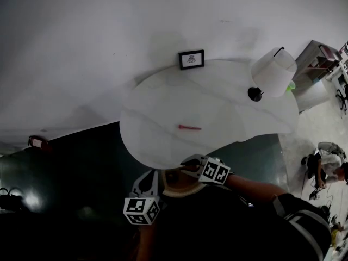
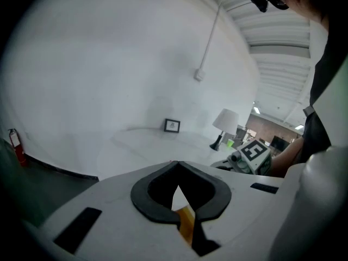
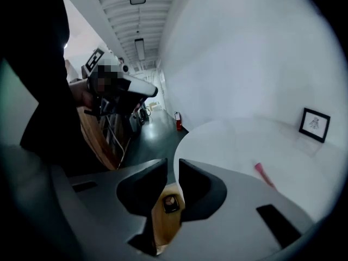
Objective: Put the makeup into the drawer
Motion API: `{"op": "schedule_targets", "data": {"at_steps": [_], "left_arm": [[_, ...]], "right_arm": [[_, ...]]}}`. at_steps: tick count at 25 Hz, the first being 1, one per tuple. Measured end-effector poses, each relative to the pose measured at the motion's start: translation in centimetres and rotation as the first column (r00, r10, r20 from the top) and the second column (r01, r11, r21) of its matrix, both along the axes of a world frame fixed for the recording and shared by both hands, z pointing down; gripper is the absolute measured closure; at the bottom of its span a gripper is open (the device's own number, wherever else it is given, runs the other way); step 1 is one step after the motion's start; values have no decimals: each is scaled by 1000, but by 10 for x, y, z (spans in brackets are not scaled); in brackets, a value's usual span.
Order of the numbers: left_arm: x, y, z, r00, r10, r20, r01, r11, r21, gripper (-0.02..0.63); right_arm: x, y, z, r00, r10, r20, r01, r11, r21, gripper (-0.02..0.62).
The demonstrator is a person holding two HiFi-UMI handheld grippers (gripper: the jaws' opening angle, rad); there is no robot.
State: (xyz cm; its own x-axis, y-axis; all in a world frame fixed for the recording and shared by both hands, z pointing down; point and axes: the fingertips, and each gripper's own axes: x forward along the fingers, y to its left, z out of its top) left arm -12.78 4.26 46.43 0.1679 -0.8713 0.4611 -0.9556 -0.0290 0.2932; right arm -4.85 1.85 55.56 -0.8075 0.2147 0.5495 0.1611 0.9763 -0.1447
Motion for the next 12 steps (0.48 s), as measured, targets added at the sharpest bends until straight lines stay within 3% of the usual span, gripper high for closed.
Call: {"op": "schedule_targets", "data": {"at_steps": [7,12], "left_arm": [[19,-20,-5,1000,-21,19,21,1000,20,595],[38,-37,-5,1000,-23,19,23,999,22,595]], "right_arm": [[17,-62,-46,989,43,138,-42,999,-13,557],[30,-107,-42,990,62,128,-64,998,16,577]]}}
